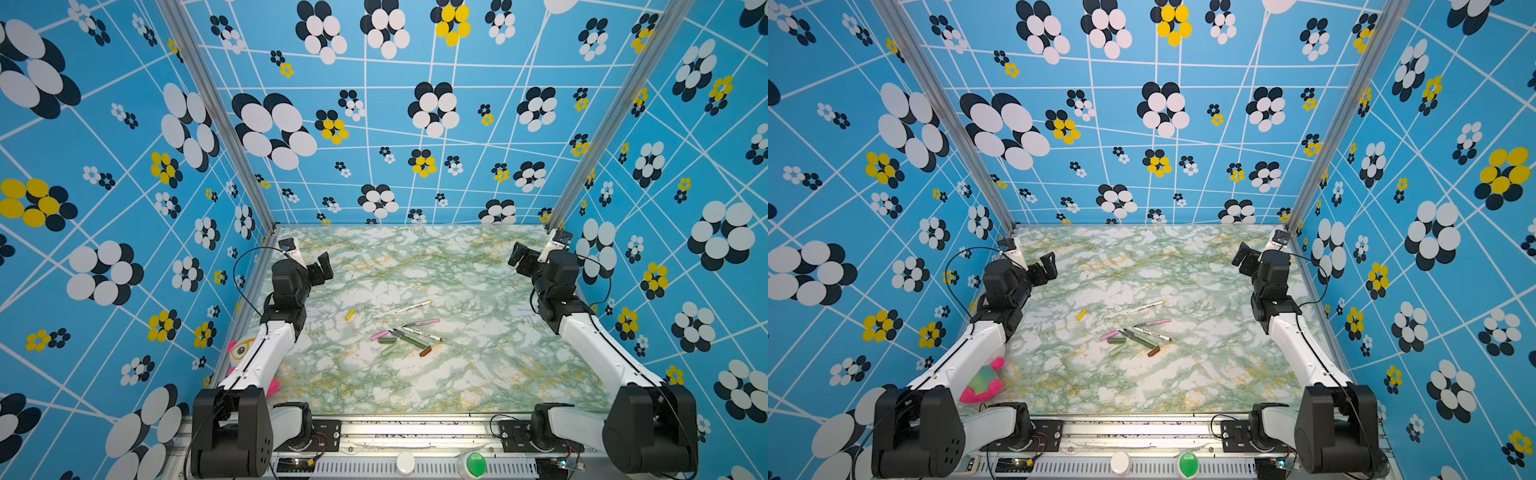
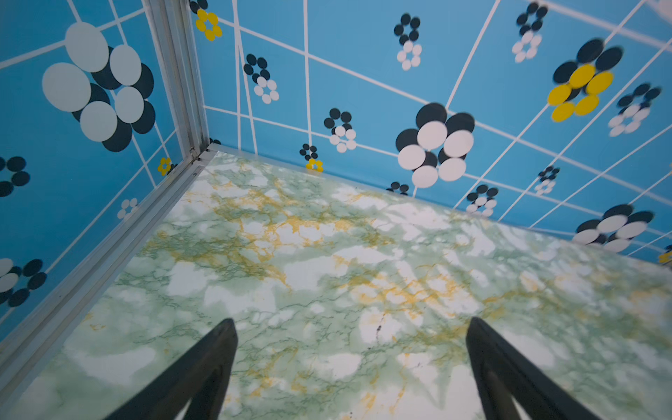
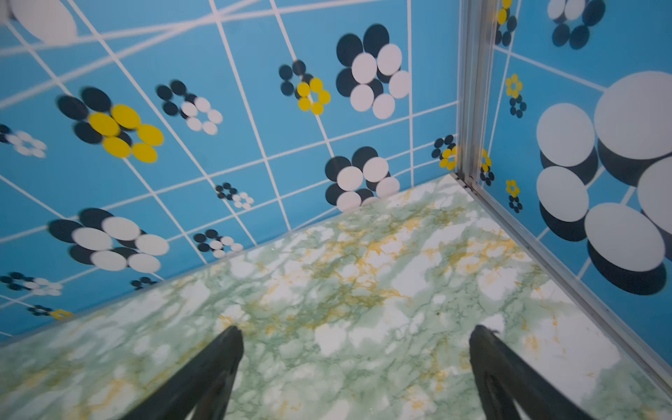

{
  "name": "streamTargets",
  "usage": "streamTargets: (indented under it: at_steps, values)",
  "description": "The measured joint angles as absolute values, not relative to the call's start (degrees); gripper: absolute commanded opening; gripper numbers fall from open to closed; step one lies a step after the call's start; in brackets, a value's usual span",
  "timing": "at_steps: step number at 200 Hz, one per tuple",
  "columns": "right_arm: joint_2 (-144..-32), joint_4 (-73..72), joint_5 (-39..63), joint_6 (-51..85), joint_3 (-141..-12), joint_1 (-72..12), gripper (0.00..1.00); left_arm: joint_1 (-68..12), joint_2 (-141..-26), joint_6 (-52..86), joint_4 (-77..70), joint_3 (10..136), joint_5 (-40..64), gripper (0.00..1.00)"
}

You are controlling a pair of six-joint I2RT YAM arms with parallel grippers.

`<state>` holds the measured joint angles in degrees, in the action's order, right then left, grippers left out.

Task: Insert pens into pen caps
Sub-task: Pick up a pen at the center of the table.

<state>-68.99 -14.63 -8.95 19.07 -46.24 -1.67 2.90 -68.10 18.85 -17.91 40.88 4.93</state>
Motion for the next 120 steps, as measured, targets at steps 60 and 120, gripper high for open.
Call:
streamTargets:
  at_steps: [60, 120]
  values:
    - [-69.6, 4.3, 4.1, 23.4, -50.3, -2.2, 0.92, 0.2, -66.4, 23.5, -4.8, 42.6, 13.7, 0.95]
    - [-72.7, 24.2, 9.8, 18.2, -61.4, -14.9, 0.76, -13.3, -59.5, 19.2, 9.1, 45.5, 12.7, 0.95]
